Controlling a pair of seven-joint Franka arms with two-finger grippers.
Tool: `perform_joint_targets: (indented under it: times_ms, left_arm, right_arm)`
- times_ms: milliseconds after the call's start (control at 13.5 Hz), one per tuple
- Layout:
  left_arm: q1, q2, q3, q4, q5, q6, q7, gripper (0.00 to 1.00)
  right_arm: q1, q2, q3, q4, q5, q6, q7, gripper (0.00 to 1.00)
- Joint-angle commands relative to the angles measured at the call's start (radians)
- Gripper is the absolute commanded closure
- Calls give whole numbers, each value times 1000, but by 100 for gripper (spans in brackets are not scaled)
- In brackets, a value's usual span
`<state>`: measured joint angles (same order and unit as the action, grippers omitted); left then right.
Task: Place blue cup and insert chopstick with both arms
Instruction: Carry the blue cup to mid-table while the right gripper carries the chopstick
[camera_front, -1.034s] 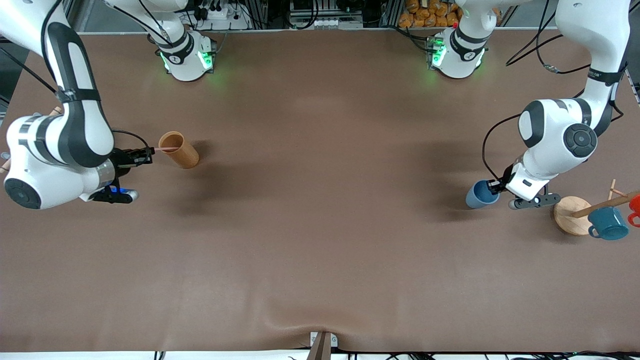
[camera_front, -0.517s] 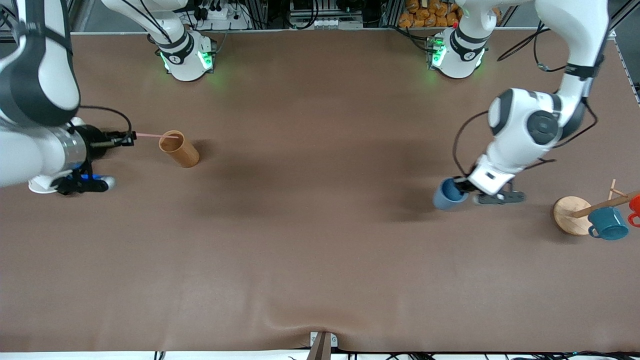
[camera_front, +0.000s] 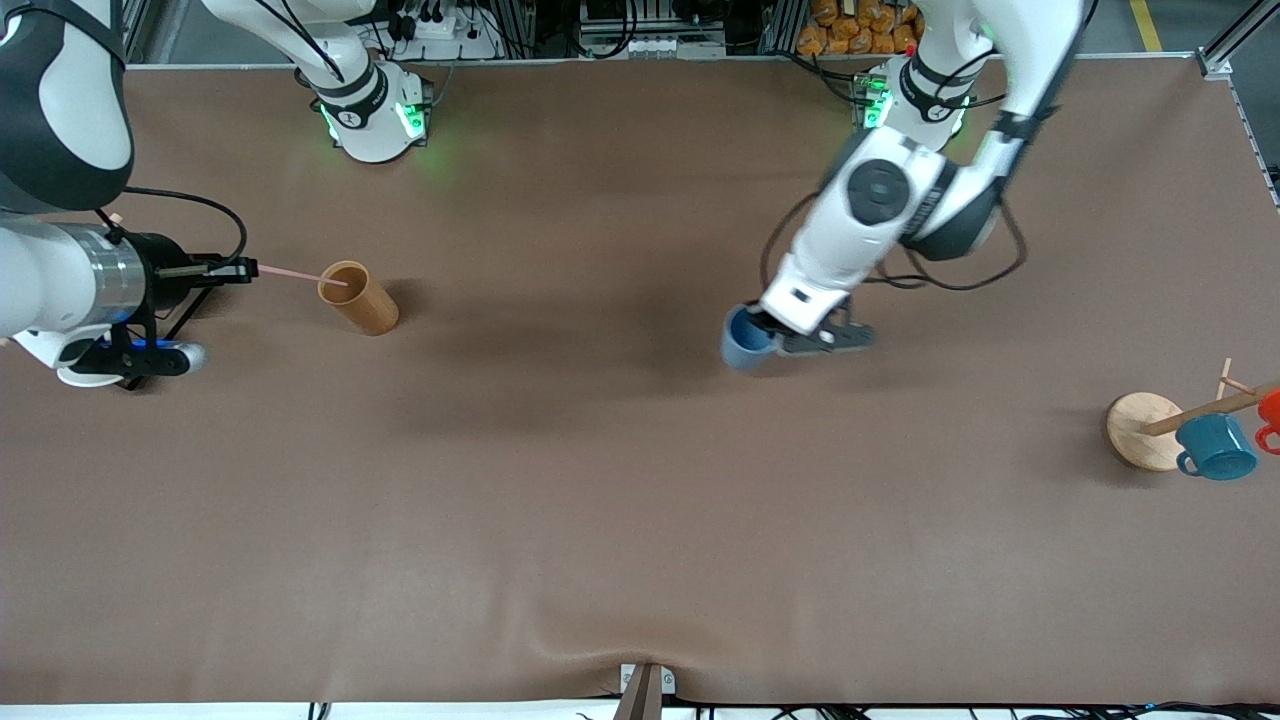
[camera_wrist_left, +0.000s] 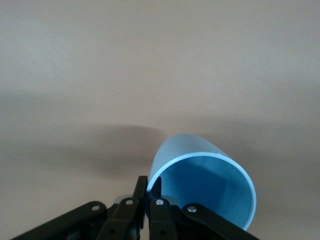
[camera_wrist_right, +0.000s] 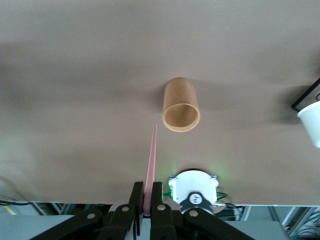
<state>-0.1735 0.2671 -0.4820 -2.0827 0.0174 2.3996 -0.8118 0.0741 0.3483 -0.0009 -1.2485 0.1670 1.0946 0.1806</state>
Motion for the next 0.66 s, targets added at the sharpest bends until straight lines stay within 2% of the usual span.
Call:
perform_joint_targets:
  times_ms: [0, 221, 443, 591]
  left_arm:
    - [-96, 85, 10, 93, 57, -19, -162, 100]
    - [-191, 150, 8, 145, 119, -19, -352, 100]
    - [-259, 202, 14, 176, 133, -17, -427, 100]
    - [-276, 227, 14, 185, 186, -17, -481, 100]
  right_arm:
    - [-5, 12, -2, 15, 112, 16, 132, 100]
    - [-2, 12, -2, 8, 160, 45, 203, 100]
    - [13, 11, -1, -26, 241, 105, 334, 100]
    - [42, 8, -1, -48, 273, 138, 417, 100]
